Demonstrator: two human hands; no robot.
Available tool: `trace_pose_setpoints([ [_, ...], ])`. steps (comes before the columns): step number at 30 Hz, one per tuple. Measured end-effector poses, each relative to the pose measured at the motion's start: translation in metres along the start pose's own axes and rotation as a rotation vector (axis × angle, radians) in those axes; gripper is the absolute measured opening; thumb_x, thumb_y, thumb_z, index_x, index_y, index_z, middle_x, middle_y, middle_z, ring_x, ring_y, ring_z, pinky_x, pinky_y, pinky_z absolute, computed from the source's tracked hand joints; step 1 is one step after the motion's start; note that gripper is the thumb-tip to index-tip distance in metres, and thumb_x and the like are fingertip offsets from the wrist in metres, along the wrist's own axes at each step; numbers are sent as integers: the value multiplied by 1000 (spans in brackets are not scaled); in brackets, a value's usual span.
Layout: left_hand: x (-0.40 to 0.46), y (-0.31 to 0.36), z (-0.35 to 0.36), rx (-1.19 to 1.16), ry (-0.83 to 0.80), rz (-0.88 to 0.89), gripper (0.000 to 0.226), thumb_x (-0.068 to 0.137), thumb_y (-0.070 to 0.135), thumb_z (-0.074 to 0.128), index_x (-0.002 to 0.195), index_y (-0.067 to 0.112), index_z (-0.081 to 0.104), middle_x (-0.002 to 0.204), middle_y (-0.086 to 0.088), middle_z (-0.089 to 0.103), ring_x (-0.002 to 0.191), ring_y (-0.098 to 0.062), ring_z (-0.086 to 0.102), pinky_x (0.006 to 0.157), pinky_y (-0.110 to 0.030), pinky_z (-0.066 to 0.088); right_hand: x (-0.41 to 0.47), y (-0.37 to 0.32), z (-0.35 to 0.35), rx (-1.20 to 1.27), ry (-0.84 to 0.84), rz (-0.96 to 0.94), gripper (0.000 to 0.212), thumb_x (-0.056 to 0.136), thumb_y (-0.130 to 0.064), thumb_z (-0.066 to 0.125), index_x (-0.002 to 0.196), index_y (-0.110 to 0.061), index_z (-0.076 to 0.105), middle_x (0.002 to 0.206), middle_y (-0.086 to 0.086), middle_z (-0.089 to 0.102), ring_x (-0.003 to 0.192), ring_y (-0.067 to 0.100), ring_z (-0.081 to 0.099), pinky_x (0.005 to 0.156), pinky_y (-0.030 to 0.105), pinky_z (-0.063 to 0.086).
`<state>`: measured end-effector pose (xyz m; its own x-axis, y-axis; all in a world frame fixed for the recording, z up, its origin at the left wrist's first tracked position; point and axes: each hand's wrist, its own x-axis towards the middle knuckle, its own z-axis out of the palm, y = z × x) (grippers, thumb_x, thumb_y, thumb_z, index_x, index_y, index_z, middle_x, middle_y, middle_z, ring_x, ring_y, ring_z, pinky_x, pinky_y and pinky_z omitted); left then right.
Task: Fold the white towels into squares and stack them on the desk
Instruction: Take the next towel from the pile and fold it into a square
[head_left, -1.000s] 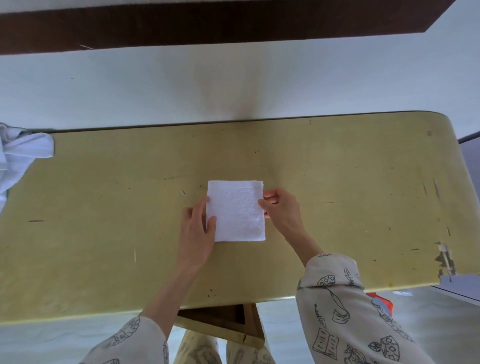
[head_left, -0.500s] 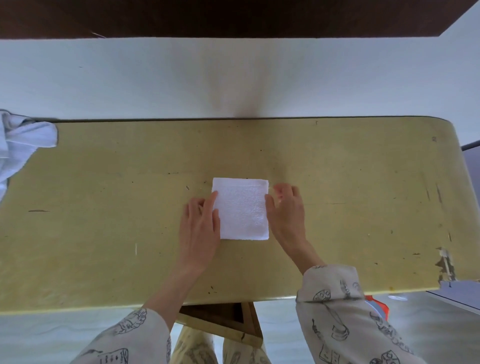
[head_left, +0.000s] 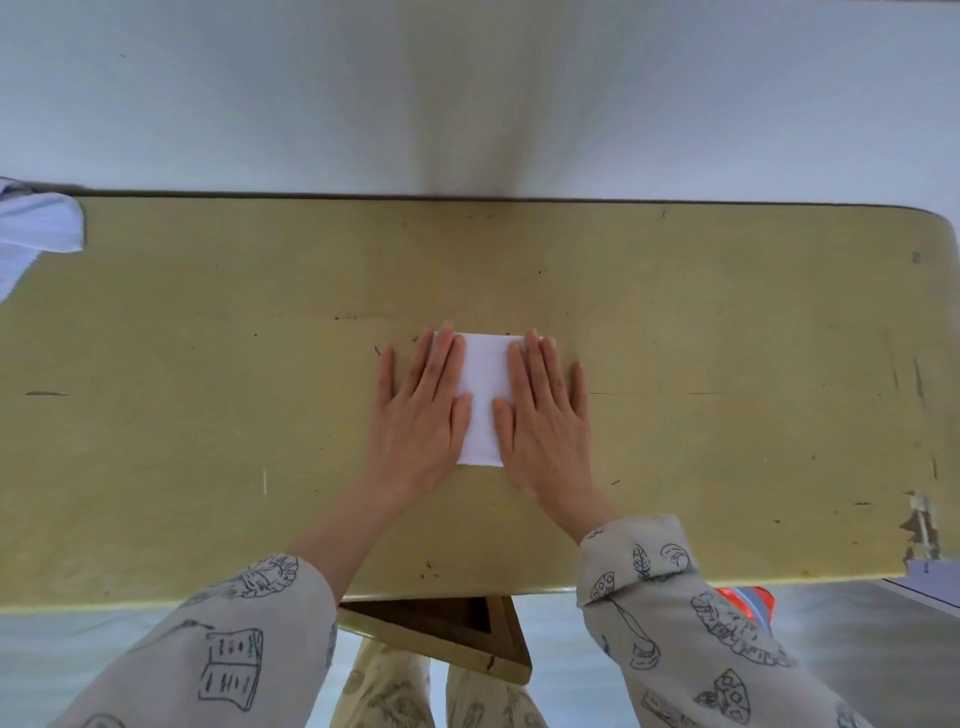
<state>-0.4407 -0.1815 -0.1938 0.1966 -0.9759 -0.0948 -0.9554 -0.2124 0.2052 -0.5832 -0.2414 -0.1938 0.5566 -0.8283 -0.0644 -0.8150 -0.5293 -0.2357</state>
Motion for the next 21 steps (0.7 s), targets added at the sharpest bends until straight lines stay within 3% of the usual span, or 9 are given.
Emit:
trace_pose_setpoints([
  [9,-6,-11,-9,61,-48,29,59,93,40,25,143,7,24,150,-6,33,136,-25,34,110,-47,12,1,5,-6,-36,-65,-47,58,96,-38,22,146,-7,19,154,9,21,142,18,8,113,46,7],
  [13,-14,-15,-19,97,-22,92,51,91,24,31,139,6,32,148,-9,35,134,-25,38,111,-51,26,3,6,-19,-146,-77,-88,61,94,-38,23,145,-6,17,152,11,28,142,19,15,111,50,7],
  [16,-35,-10,-26,50,-2,133,47,87,10,42,134,7,44,146,-9,38,135,-23,36,109,-49,31,-8,1,-31,-167,-75,-150,59,91,-35,24,143,-7,24,152,11,27,141,25,20,112,52,14],
  [19,-67,0,-22,-26,-47,154,46,91,24,34,134,11,44,146,-6,39,136,-17,32,108,-46,32,-31,-8,-32,-138,-121,-221,56,89,-33,27,137,-5,40,146,13,39,135,27,38,109,47,34],
  [21,-88,6,-20,-61,-87,128,51,91,31,34,137,11,38,148,-6,36,137,-16,26,108,-44,28,-50,-10,-27,-106,-180,-249,55,90,-33,29,137,-5,36,144,13,42,132,27,42,108,45,31],
])
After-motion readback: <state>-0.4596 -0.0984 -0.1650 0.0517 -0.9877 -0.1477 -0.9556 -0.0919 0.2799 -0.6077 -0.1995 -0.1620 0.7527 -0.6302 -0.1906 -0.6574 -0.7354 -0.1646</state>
